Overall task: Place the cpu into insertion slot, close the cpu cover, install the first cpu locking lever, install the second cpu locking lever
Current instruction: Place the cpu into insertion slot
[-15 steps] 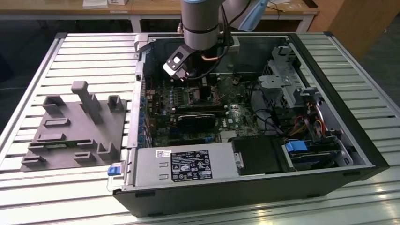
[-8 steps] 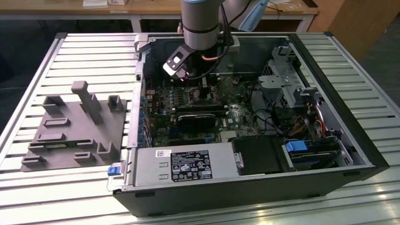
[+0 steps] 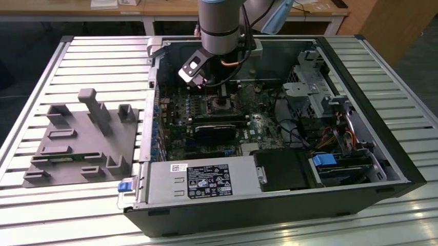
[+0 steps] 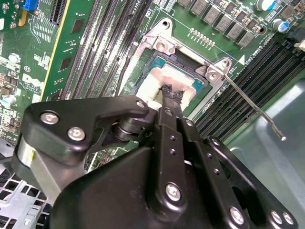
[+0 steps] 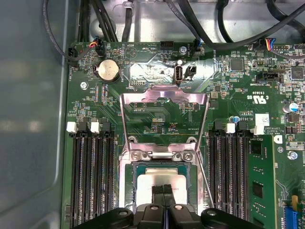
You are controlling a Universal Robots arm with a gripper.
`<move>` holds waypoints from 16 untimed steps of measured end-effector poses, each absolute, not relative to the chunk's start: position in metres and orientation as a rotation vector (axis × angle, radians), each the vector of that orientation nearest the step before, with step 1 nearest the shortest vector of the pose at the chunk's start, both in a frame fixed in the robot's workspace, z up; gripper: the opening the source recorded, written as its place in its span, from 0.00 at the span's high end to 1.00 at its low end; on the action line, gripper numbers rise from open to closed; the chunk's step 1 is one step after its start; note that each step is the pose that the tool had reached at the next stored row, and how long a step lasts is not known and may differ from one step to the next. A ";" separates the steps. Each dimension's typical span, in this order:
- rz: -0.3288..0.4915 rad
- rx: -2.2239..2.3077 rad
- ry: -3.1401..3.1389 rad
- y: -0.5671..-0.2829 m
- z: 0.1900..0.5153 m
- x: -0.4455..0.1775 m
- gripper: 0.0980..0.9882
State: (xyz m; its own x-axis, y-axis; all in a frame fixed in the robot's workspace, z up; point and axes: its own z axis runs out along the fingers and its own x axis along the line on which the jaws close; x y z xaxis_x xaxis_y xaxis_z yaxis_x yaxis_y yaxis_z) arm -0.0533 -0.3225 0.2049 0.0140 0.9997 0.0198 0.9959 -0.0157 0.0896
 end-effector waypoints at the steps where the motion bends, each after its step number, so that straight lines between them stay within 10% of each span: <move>1: 0.119 2.201 2.168 -0.322 0.205 -0.053 0.99; 16: 0.119 2.200 2.168 -0.322 0.215 -0.053 0.99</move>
